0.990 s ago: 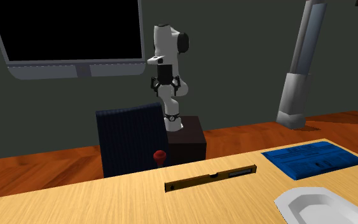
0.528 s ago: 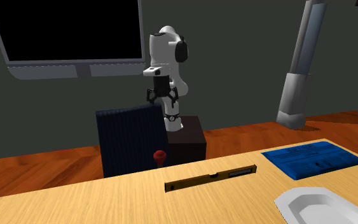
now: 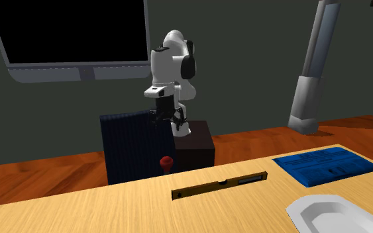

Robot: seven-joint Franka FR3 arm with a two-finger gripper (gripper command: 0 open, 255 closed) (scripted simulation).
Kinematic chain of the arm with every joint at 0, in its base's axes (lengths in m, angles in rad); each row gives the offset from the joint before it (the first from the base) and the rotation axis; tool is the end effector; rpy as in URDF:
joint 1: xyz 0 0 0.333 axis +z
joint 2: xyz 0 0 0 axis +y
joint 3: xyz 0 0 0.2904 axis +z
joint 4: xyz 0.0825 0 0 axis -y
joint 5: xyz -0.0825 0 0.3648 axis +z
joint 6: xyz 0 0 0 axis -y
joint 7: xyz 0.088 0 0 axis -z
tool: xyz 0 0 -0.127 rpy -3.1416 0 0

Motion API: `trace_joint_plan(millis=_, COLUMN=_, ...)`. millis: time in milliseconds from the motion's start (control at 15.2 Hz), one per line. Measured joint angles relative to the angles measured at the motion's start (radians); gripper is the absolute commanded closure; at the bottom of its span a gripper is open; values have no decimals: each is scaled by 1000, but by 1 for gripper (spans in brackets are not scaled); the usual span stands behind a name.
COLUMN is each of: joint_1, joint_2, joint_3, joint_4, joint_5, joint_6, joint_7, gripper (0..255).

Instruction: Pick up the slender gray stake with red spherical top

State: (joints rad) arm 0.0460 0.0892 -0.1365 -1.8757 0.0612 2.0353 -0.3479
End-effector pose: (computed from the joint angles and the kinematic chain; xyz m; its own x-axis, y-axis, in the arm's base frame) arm 0.5714 -0.0458 0.4310 0.9699 0.2293 0.0816 0.2315 -0.9727 -0.0176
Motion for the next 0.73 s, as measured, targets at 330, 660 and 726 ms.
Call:
trace_joint_plan(millis=330, joint_1=-10, joint_2=183, joint_3=7, joint_4=160, joint_5=28, joint_6=25, joint_7=-68, gripper=0)
trace_joint_plan(millis=660, joint_1=-22, joint_2=310, joint_3=16, joint_4=276, joint_5=44, joint_6=37, joint_7=-104, gripper=0)
trace_joint_plan(millis=726, joint_1=-22, joint_2=315, joint_3=16, joint_4=272, joint_5=45, joint_6=45, joint_7=-106, gripper=0)
